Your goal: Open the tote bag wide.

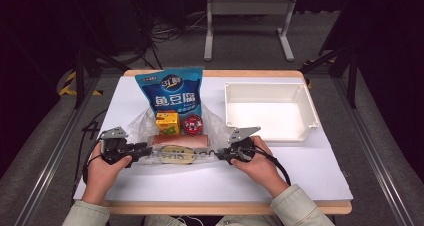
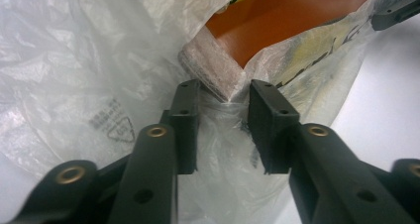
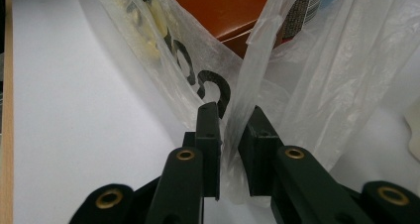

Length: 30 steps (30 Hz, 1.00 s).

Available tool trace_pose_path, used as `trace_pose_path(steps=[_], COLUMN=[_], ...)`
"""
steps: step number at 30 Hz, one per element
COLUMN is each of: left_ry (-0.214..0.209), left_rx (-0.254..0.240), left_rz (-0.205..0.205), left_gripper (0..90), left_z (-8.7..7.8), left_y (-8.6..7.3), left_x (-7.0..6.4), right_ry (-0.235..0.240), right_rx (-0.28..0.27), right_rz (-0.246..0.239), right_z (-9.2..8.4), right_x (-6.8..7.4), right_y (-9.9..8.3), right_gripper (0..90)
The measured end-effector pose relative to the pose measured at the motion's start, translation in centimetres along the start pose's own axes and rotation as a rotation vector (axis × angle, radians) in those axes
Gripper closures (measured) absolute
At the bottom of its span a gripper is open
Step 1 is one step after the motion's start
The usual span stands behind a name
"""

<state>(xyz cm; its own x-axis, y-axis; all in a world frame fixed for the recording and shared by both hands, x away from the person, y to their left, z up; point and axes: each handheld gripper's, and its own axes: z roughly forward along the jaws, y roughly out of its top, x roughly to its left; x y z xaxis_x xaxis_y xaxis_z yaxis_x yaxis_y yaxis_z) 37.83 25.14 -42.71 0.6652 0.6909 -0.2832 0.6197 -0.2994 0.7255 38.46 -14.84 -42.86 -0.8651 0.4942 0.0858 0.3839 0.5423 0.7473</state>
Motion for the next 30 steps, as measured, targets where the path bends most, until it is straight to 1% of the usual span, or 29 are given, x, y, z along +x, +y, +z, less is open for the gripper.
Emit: trace_pose_path(steps=[1, 2, 3, 5, 6, 7, 8, 9, 10, 11, 12, 13, 15, 16, 19, 20, 21, 25, 28, 30], left_ry=[0.005, 0.007, 0.009, 0.011, 0.010, 0.010, 0.010, 0.007, 0.007, 0.008, 0.006, 0.001, -0.006, -0.008, -0.006, -0.003, -0.008, -0.002, 0.014, 0.009], left_rx=[0.005, 0.013, 0.017, 0.024, 0.024, 0.022, 0.022, 0.022, 0.022, 0.023, 0.020, 0.018, 0.014, 0.013, 0.007, 0.004, 0.003, -0.011, -0.010, -0.008], left_rz=[0.010, 0.004, 0.008, 0.012, 0.013, 0.015, 0.017, 0.015, 0.015, 0.015, 0.001, 0.002, -0.006, -0.008, -0.013, -0.007, -0.011, -0.022, -0.011, -0.013], left_gripper=[72.7, 77.0, 80.6, 84.5, 85.8, 86.8, 87.6, 88.1, 88.4, 88.4, 88.6, 88.6, 88.6, 88.6, 88.6, 88.6, 88.6, 88.5, 88.6, 88.6], left_z=[-0.1, -0.1, -0.1, -0.2, -0.2, -0.3, -0.3, -0.4, -0.4, -0.5, -0.6, -0.6, -0.7, -0.8, -0.9, -0.9, -1.0, -1.0, -0.8, -0.7], left_y=[0.0, 0.0, 0.0, -0.1, -0.1, -0.2, -0.2, -0.3, -0.3, -0.5, -0.7, -0.8, -1.0, -1.1, -1.3, -1.3, -1.3, -1.5, -1.5, -1.6], left_x=[0.0, 0.0, 0.0, 0.0, 0.0, 0.1, 0.1, 0.1, 0.1, 0.1, 0.0, 0.1, 0.1, 0.2, 0.1, 0.2, 0.2, 0.4, 0.3, 0.4], right_ry=[0.000, 0.000, 0.000, -0.001, 0.000, 0.002, 0.003, -0.004, -0.004, -0.018, -0.026, -0.025, -0.025, -0.022, -0.012, -0.013, -0.015, 0.008, 0.015, 0.016], right_rx=[-0.001, -0.001, -0.001, -0.004, -0.008, -0.009, -0.012, -0.021, -0.021, -0.032, -0.035, -0.032, -0.020, -0.013, 0.014, 0.023, 0.027, 0.044, 0.064, 0.077], right_rz=[-0.002, -0.004, -0.009, -0.011, -0.013, -0.016, -0.022, -0.030, -0.030, -0.047, -0.057, -0.064, -0.073, -0.077, -0.092, -0.103, -0.112, -0.122, -0.129, -0.137], right_z=[0.0, 0.0, -0.1, -0.1, 0.0, 0.1, 0.2, 0.3, 0.3, 0.5, 0.8, 1.0, 1.5, 1.8, 2.3, 2.3, 2.3, 2.2, 2.2, 2.1], right_x=[0.0, 0.1, 0.1, 0.1, 0.1, 0.1, 0.2, 0.2, 0.2, 0.3, 0.4, 0.4, 0.4, 0.4, 0.5, 0.5, 0.5, 0.6, 0.8, 0.8], right_y=[0.0, 0.0, 0.1, 0.2, 0.2, 0.2, 0.3, 0.3, 0.3, 0.4, 0.6, 0.7, 0.8, 0.9, 1.2, 1.2, 1.3, 1.2, 1.1, 1.0], right_gripper=[80.2, 81.1, 81.8, 82.3, 80.7, 78.4, 73.8, 64.9, 64.9, 59.8, 55.6, 55.0, 57.6, 60.9, 80.7, 86.5, 88.8, 89.7, 89.9, 89.9])
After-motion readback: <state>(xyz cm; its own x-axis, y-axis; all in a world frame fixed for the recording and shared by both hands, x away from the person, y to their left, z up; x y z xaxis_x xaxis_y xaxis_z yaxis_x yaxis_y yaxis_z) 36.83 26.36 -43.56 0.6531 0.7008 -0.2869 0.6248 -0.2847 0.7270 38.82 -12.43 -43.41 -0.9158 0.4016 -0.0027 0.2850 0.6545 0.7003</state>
